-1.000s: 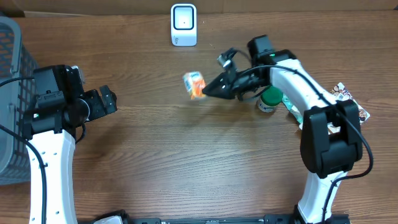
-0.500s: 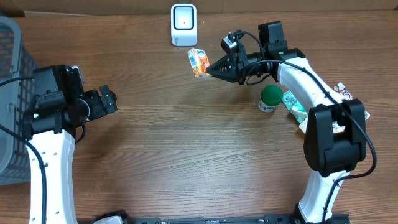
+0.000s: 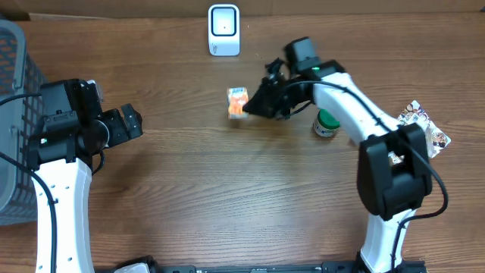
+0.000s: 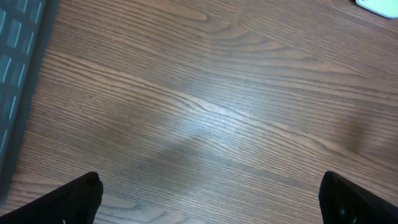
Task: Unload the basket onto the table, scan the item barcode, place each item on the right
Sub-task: 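Lift the orange packet with the right gripper toward the scanner, then hold the orange packet under the scanner with the right gripper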
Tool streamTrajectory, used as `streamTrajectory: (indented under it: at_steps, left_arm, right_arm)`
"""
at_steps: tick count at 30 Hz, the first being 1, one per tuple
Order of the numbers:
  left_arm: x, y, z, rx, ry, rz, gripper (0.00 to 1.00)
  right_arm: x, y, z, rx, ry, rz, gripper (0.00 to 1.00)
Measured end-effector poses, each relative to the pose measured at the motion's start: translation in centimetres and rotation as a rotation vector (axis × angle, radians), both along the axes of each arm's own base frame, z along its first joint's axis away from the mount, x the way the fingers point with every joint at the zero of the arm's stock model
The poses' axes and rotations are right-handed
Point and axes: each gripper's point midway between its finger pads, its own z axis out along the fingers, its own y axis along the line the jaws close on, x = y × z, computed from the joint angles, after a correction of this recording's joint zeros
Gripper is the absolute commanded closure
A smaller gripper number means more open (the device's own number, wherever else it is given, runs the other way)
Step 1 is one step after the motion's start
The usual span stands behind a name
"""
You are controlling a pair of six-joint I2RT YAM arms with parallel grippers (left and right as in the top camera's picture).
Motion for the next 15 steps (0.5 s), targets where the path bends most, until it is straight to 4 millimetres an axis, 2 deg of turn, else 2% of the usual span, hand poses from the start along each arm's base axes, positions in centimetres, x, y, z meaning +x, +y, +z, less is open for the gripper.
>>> streamTrajectory:
  at_steps: [2, 4, 11, 15]
  left_arm:
    - [0.0, 0.0, 0.0, 0.0, 0.0, 0.0, 0.0]
    - [0.0, 0.0, 0.0, 0.0, 0.0, 0.0, 0.0]
    - [0.0, 0.0, 0.0, 0.0, 0.0, 0.0, 0.01]
    - [0.0, 0.0, 0.0, 0.0, -0.001, 0.0, 0.0]
  right_arm:
    - [0.0, 0.1, 0.4, -0.131, -0.044, 0.007, 0.96]
    - [1.2, 0.3, 2.2, -0.235, -0.141, 0.005, 0.96]
    - [9.8, 0.8, 14.4, -0.493, -0.768, -0.152, 0.96]
    - [12.8, 1.7, 18.9, -0.62, -1.073, -0.224, 0.96]
